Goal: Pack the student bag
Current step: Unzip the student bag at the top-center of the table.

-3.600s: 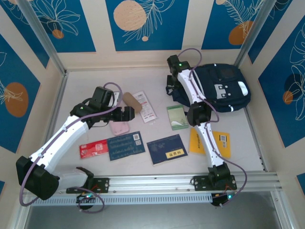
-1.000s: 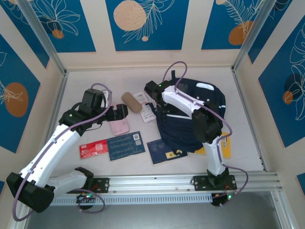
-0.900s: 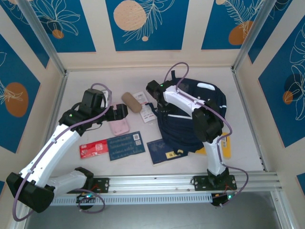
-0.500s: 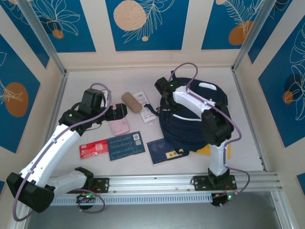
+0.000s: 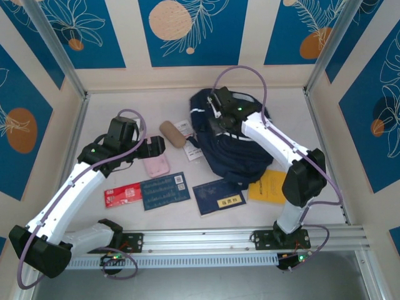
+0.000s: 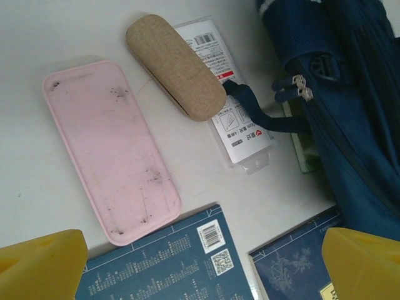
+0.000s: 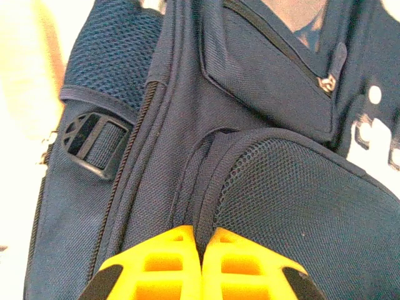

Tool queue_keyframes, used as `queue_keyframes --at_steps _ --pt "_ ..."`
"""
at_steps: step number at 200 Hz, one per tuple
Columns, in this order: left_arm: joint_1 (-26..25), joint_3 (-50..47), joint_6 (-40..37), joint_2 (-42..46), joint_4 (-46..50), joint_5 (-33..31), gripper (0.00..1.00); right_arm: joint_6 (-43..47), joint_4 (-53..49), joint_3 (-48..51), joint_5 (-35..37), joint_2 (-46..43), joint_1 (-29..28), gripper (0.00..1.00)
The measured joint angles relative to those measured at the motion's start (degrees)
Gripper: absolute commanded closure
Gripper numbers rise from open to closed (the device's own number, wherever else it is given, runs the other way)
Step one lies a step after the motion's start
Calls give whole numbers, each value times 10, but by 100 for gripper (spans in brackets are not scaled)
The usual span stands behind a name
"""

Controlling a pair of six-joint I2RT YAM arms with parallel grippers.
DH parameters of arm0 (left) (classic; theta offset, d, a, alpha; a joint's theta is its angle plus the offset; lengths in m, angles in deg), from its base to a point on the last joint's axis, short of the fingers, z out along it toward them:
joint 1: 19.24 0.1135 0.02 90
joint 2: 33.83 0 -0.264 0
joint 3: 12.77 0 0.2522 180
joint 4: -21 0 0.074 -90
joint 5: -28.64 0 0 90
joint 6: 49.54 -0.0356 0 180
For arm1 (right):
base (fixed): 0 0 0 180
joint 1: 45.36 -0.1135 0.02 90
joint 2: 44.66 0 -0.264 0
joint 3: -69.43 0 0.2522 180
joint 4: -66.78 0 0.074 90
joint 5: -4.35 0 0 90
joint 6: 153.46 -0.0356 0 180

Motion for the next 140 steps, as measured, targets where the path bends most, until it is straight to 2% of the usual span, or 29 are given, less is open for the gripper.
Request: queue_keyframes --at_steps 28,62,74,94,111,140 --pt "0 -9 -5 19 -16 2 11 65 42 31 -63 -34 -17 100" --pt "-25 -89 -23 40 -99 45 22 85 61 53 -140 -48 -4 100" --pt "-53 -107 -45 32 -111 51 26 78 66 57 -164 -49 5 100" --pt "-82 -115 -86 29 -123 66 27 48 80 68 -184 -52 21 100" --pt "-86 -115 -120 33 -141 92 26 14 92 75 -211 -52 38 100" --pt "-86 -121 -153 36 -173 125 36 -43 106 81 -270 -52 68 100"
